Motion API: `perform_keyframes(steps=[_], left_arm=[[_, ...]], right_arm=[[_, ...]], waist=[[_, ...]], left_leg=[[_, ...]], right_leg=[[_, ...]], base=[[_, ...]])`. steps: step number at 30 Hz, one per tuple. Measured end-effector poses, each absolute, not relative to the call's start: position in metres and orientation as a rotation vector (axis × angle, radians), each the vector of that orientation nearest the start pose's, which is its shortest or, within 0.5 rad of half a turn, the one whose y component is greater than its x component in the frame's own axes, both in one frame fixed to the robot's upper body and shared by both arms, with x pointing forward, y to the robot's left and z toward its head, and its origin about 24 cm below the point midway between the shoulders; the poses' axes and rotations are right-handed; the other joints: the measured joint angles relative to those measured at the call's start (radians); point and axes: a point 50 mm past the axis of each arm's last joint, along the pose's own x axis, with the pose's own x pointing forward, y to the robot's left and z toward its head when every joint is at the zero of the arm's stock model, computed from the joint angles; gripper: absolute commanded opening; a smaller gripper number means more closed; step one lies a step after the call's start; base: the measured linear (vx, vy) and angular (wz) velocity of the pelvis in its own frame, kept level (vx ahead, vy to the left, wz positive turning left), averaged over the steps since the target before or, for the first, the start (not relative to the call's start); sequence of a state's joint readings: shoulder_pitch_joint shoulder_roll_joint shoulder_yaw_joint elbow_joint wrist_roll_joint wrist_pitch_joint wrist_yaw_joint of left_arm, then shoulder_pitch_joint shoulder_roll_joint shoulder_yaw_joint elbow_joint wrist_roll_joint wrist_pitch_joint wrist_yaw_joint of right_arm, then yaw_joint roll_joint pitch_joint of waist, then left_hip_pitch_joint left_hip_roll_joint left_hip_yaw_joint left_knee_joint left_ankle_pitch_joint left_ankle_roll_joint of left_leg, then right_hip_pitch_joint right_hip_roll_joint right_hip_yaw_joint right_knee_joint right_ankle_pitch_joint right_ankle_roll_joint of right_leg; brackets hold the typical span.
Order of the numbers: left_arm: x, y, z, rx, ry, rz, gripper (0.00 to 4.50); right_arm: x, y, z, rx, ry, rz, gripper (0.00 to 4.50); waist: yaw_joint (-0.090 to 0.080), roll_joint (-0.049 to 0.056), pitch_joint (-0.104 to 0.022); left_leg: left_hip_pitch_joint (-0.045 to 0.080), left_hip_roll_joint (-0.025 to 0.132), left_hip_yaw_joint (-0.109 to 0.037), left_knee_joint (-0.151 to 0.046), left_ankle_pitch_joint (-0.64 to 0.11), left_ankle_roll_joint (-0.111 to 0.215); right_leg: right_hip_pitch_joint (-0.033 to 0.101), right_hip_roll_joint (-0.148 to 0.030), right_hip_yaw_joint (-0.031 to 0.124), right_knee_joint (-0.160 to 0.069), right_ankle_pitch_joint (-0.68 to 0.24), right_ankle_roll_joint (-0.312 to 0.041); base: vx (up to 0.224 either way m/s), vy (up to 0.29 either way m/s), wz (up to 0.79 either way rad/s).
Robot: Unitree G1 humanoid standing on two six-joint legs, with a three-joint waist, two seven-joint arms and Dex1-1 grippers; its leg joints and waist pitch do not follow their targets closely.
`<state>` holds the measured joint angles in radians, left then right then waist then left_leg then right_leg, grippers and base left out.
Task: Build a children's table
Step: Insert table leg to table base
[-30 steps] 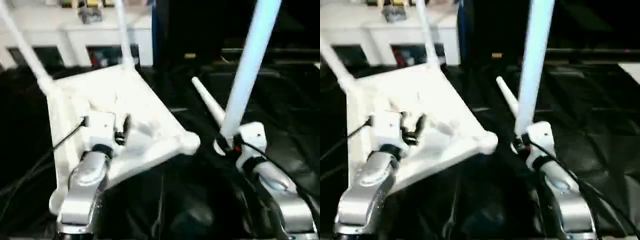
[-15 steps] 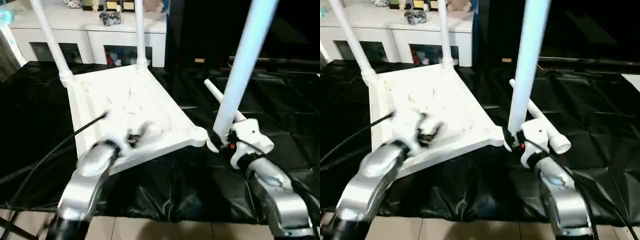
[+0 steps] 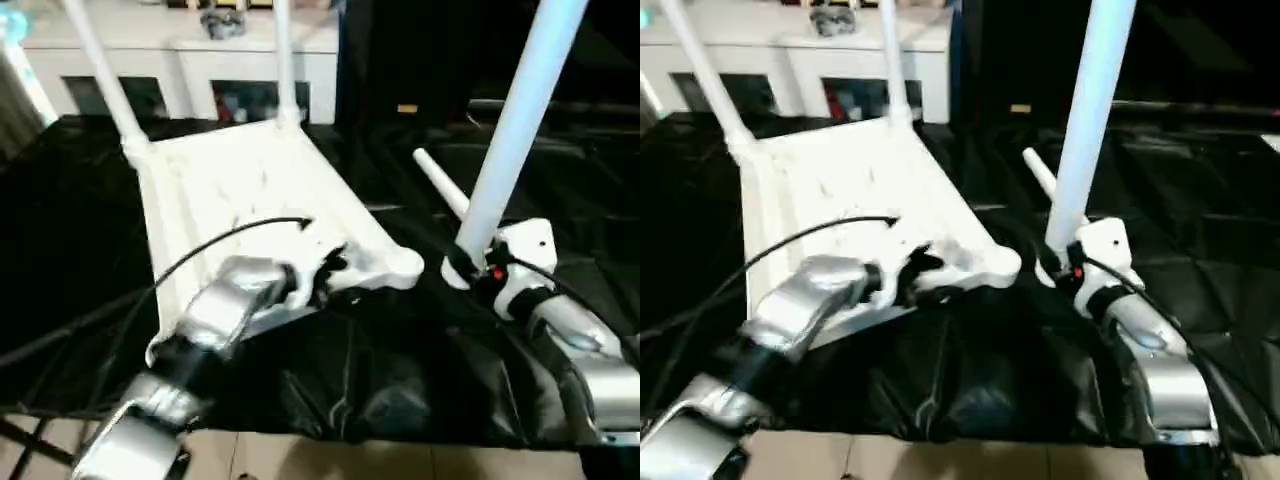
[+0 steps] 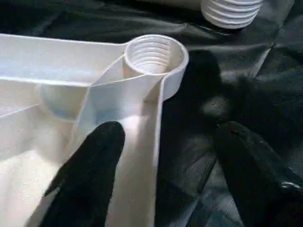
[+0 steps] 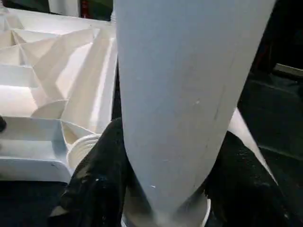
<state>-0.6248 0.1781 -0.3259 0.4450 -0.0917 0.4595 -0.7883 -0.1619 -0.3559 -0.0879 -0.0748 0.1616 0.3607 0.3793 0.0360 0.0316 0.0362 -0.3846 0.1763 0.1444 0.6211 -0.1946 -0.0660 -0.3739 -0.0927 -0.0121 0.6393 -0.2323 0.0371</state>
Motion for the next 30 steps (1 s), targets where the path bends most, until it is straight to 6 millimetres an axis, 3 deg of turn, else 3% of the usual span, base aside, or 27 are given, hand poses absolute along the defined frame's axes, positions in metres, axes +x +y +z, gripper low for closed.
perform_keyframes(steps=[10, 18, 30], left_arm=[[0.338, 0.051, 0.051, 0.236, 0.488, -1.012, 2.3], [0.343, 0.056, 0.045, 0.281, 0.504, -0.999, 1.61], [0.343, 0.059, 0.046, 0.312, 0.513, -1.062, 0.64]], right_arm=[[0.28, -0.211, 0.086, -0.161, 0.132, 0.291, 1.88], [0.28, -0.21, 0.086, -0.154, 0.13, 0.294, 1.88], [0.279, -0.21, 0.085, -0.146, 0.132, 0.296, 1.88]], waist=[[-0.002, 0.001, 0.0], [-0.001, 0.009, 0.001], [-0.008, 0.011, 0.002]], left_leg=[[0.0, 0.0, 0.0, 0.0, 0.0, 0.0], [-0.001, 0.001, 0.0, -0.002, 0.0, 0.001], [0.0, 0.001, 0.001, -0.006, 0.0, 0.001]], right_leg=[[0.0, 0.0, 0.0, -0.001, 0.001, -0.001], [0.001, 0.0, -0.001, -0.004, 0.001, -0.001], [0.0, 0.0, 0.0, -0.009, 0.004, -0.003]], base=[[0.0, 0.0, 0.0], [0.0, 0.0, 0.0], [0.0, 0.0, 0.0]])
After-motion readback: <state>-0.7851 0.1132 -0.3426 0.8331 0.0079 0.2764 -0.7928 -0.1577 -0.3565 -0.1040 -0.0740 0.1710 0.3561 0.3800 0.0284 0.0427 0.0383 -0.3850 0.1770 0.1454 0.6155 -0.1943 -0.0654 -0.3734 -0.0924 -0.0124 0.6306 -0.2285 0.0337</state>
